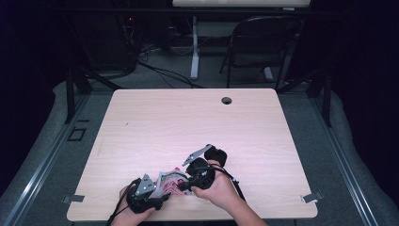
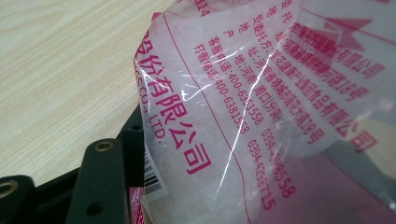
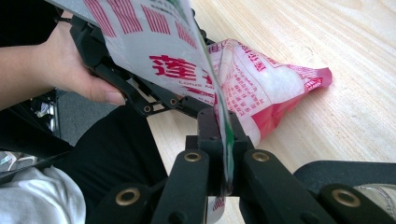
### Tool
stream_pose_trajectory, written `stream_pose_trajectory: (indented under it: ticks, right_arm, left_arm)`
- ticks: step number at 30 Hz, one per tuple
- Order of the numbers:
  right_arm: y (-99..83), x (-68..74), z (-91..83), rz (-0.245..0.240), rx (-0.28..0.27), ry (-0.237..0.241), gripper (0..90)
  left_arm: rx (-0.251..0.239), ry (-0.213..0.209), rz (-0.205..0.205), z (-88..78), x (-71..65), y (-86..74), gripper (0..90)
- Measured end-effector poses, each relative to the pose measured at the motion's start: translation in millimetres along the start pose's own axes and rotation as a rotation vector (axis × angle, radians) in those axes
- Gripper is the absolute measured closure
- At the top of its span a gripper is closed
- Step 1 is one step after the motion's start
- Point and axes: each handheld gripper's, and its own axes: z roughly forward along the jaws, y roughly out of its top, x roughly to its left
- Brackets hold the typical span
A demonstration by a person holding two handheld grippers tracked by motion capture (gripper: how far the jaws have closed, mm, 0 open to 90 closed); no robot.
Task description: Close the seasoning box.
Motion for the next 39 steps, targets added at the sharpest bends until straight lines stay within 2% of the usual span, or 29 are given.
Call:
stream_pose_trajectory:
  ticks: [11,12,14,15,16,19,21,23,24,27,28,36,39]
  right_arm:
    - [0.2,-0.9,-0.7,0.005,-0.007,0.001,90.0]
    - [0.3,-2.9,-1.6,0.006,-0.004,0.053,90.0]
    - [0.3,-1.8,-1.2,0.02,-0.021,0.05,90.0]
    - [0.5,-2.5,-1.1,0.011,-0.025,0.053,90.0]
    - [0.4,0.0,-0.6,0.02,-0.033,-0.002,90.0]
    - [1.8,-0.2,-2.0,0.006,-0.03,-0.011,90.0]
    - [1.6,0.8,-0.9,0.014,-0.053,-0.012,90.0]
    - [2.2,1.0,-1.4,0.017,-0.052,-0.016,90.0]
    - [2.9,0.0,-2.5,0.004,-0.038,-0.017,90.0]
    - [3.0,1.7,-1.6,0.013,-0.065,-0.024,90.0]
    - [4.2,1.5,-2.7,-0.003,-0.053,-0.029,90.0]
    - [7.0,2.7,-3.6,-0.006,-0.071,-0.04,90.0]
    - [7.6,3.6,-4.0,-0.002,-0.078,-0.045,90.0]
  left_arm:
    - [0.004,0.015,0.005,0.1,-1.6,-0.4,41.9]
    - [0.006,0.001,0.003,0.2,-1.0,-0.3,40.9]
    - [0.008,-0.004,0.005,0.4,-0.9,-0.3,38.7]
    - [0.01,-0.003,0.009,0.4,-0.9,-0.1,37.8]
    - [0.01,-0.001,0.012,0.7,-1.6,-0.2,36.4]
    - [0.012,-0.004,0.012,0.6,-1.3,-0.1,35.5]
    - [0.012,-0.008,0.012,0.6,-1.1,-0.1,35.5]
    - [0.012,-0.007,0.012,0.6,-1.1,-0.1,35.7]
    - [0.011,-0.008,0.009,0.6,-0.9,-0.1,36.1]
    - [0.008,-0.003,0.005,0.5,-0.5,-0.2,37.3]
    - [0.006,0.0,-0.003,0.5,-0.5,-0.3,37.9]
    - [0.003,0.007,-0.013,-0.2,0.2,-0.5,42.5]
    - [0.002,0.011,-0.003,-0.4,0.3,-0.5,44.1]
